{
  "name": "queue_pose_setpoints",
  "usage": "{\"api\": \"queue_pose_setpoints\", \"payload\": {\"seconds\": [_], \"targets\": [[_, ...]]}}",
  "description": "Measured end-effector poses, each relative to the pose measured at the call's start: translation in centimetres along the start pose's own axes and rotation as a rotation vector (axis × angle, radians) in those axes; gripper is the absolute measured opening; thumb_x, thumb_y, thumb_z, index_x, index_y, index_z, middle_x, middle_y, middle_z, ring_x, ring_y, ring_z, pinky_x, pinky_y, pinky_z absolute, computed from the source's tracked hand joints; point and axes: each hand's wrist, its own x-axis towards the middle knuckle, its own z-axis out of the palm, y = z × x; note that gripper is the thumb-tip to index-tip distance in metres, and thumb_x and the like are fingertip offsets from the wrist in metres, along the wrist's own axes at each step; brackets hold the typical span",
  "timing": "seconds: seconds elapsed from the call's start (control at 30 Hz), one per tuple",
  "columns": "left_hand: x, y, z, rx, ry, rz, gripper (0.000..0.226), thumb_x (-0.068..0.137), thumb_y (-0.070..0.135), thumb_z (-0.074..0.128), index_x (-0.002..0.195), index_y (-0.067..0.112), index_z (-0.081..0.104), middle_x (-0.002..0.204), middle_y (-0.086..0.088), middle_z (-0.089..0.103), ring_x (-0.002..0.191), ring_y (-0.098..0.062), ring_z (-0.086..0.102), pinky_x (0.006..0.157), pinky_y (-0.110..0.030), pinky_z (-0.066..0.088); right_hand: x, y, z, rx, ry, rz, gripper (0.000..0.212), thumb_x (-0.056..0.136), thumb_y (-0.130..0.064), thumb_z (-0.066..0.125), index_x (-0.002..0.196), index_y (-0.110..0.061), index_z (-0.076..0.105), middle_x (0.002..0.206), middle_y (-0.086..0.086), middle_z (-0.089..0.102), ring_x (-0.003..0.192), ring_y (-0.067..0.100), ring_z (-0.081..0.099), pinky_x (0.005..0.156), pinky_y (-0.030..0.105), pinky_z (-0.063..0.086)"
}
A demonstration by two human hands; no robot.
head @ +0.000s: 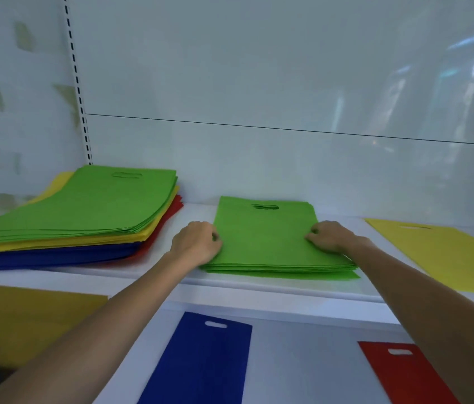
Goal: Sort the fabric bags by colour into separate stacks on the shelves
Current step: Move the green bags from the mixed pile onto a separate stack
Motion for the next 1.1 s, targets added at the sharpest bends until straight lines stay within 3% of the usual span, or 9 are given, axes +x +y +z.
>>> {"api": "queue_pose_setpoints", "payload": {"seconds": [0.3,0.43,0.53,0.73,0.9,1.0,1.07,1.1], "targets": [[0.9,0.2,-0.4,-0.016,-0.036,0.000,0.029,0.090,0.030,0.048,0.110,0.023,0.067,0.120,-0.007,0.061,0.109,-0.030,0.056,0.081,-0.030,0.044,0.3,0.1,-0.3,0.016,0.013,0.015,0.046,0.098,-0.037,0.040,0.132,-0.006,0.048,0.139,0.014,0.047,0.126,0.029,0.044,0.104,0.035,0.036],[2.9,-1.0,-3.8,-0.041,-0.029,0.031,0.037,0.089,0.033,0.051,0.123,0.021,0.059,0.129,-0.009,0.057,0.119,-0.026,0.052,0.098,-0.032,0.042,0.0,-2.5,-2.9,0.094,0.157,-0.014,0.049,0.099,-0.035,0.040,0.135,-0.002,0.044,0.143,0.016,0.042,0.132,0.030,0.038,0.106,0.032,0.031],[4.0,-2.6,-7.9,-0.095,0.033,0.039,0.037,0.087,0.029,0.054,0.122,0.019,0.059,0.131,-0.007,0.056,0.120,-0.024,0.051,0.099,-0.030,0.041,0.4,-6.5,-5.1,0.185,0.259,-0.099,0.046,0.097,-0.034,0.045,0.132,-0.005,0.049,0.139,0.015,0.047,0.130,0.028,0.041,0.104,0.032,0.032],[3.4,-11.5,-13.5,-0.067,0.084,-0.057,0.033,0.088,0.024,0.054,0.120,0.020,0.061,0.126,-0.009,0.058,0.114,-0.025,0.054,0.095,-0.030,0.043,1.1,-17.8,-6.8,0.266,0.365,-0.164,0.039,0.095,-0.035,0.045,0.126,-0.013,0.054,0.131,0.010,0.052,0.122,0.029,0.047,0.097,0.036,0.037],[2.3,-21.4,-15.6,-0.018,0.075,-0.179,0.030,0.089,0.019,0.053,0.118,0.021,0.062,0.128,-0.012,0.057,0.109,-0.030,0.057,0.093,-0.034,0.046,2.1,-26.1,-5.9,0.304,0.352,-0.165,0.039,0.092,-0.031,0.051,0.124,-0.010,0.054,0.127,0.012,0.053,0.115,0.031,0.051,0.091,0.034,0.040],[1.8,-26.1,-16.4,0.029,0.047,-0.259,0.029,0.090,0.026,0.053,0.117,0.018,0.063,0.127,-0.013,0.057,0.114,-0.030,0.053,0.095,-0.034,0.044,2.5,-30.2,-4.4,0.315,0.286,-0.217,0.030,0.089,-0.021,0.055,0.107,0.002,0.060,0.111,0.017,0.059,0.104,0.033,0.056,0.082,0.033,0.045],[1.6,-28.4,-16.4,0.049,-0.008,-0.296,0.032,0.092,0.032,0.051,0.109,0.009,0.065,0.120,-0.015,0.061,0.109,-0.029,0.055,0.088,-0.031,0.044,2.5,-32.4,-3.1,0.284,0.213,-0.223,0.022,0.088,-0.018,0.055,0.078,0.002,0.058,0.081,0.013,0.057,0.083,0.030,0.057,0.061,0.028,0.043],[1.5,-29.3,-16.4,0.053,-0.038,-0.304,0.035,0.093,0.035,0.051,0.104,0.004,0.066,0.113,-0.017,0.063,0.103,-0.029,0.057,0.080,-0.030,0.043,2.5,-33.4,-2.3,0.273,0.191,-0.216,0.029,0.088,-0.018,0.055,0.064,-0.004,0.049,0.068,0.010,0.048,0.069,0.025,0.051,0.052,0.026,0.037]]}}
